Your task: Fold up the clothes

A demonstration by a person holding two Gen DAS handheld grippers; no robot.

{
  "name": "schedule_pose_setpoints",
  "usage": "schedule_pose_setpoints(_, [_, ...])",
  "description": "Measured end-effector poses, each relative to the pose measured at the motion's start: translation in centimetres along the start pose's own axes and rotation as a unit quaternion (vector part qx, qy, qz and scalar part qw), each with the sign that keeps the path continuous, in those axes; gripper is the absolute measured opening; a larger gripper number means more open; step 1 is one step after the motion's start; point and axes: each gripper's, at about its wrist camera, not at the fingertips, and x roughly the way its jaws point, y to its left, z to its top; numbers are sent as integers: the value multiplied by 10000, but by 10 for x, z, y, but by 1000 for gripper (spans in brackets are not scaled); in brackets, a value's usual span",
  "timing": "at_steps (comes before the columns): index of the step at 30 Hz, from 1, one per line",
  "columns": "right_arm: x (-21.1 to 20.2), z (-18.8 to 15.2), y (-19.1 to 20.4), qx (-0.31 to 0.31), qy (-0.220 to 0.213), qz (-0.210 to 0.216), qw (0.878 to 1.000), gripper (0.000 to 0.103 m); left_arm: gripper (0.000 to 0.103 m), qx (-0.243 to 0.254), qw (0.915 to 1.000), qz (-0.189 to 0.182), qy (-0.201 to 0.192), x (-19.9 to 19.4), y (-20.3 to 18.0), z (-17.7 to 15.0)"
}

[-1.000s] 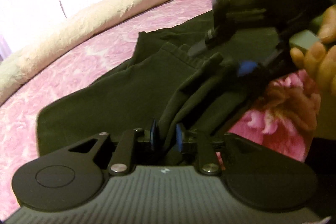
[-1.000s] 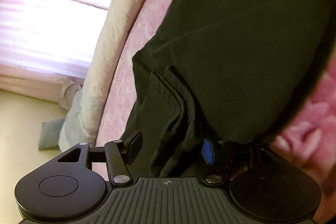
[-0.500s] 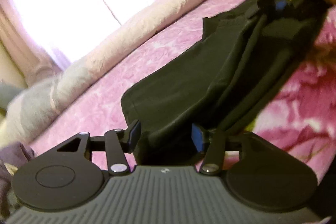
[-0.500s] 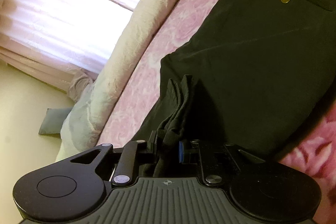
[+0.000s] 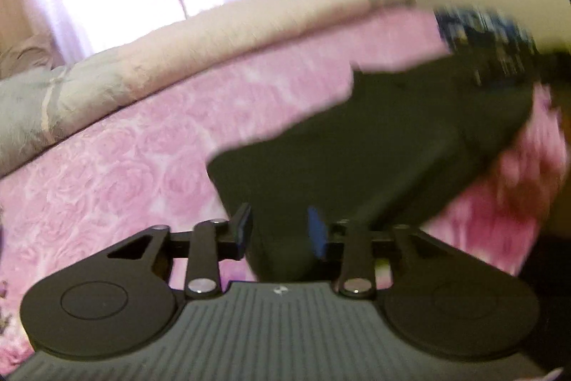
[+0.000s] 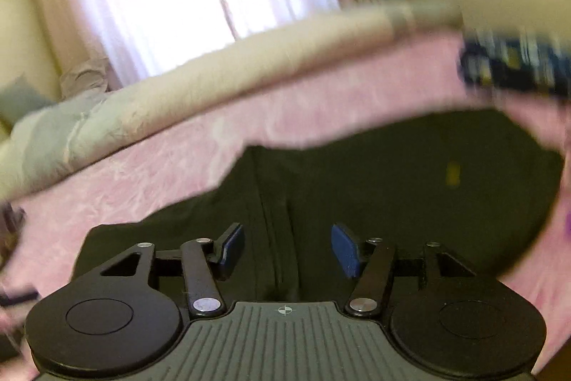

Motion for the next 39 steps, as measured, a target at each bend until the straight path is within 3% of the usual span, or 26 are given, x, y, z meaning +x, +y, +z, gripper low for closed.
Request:
schedule_pose_setpoints(1, [-3,1,7,-231,-99,-58,9997,53,1,-69,10000,-29,24,8,1,3])
schedule_pose_setpoints(2, [-5,1,13,-463,-199,-116,9987,40,0,-70,9999,-85,95,17,-1,3])
schedule_pose_setpoints(3, [-8,2,20,-694,-298,-174,9970,36,0,-12,9997,-115,229,26,-5,-1])
schedule_pose_setpoints(5, [-2,-8,29,-1034,-273,-263,9939,36,0,158,9991,-83,388,40,-16,-17])
schedule_pose_setpoints(7, [12,-29,29,-1358,-7,-337,9902,36,0,251,9994,48,250,44,-23,-36])
schedule_pose_setpoints(9, [21,-45,33,-1918,-112,-453,9803,36,0,-40,9999,103,128,44,-21,-41])
schedule_pose_setpoints(12, [34,-65,38,-2655,-225,-594,9620,36,1,-180,9995,48,254,46,-15,-35])
schedule_pose_setpoints(15, [30,-36,33,-2182,249,-510,9743,36,3,-596,9972,-239,386,40,4,-13])
schedule_pose_setpoints(18, [15,-7,24,-1625,8,-313,9862,36,3,-814,9963,-117,250,54,22,9])
schedule_pose_setpoints(24, [63,23,37,-1785,-238,-203,9834,36,3,-1190,9926,58,251,104,43,35])
schedule_pose_setpoints(27, [90,24,28,-1657,-13,-144,9861,36,4,-1452,9883,18,466,129,51,24])
schedule_pose_setpoints(31, [105,17,24,-1872,81,-219,9820,36,5,-1534,9875,41,369,134,51,10])
schedule_pose_setpoints(35, [101,18,19,-1798,38,-127,9836,36,4,-1401,9890,182,438,120,45,18])
schedule_pose_setpoints(39, [54,14,14,-1623,-118,-147,9866,36,4,-1273,9917,13,167,74,30,12])
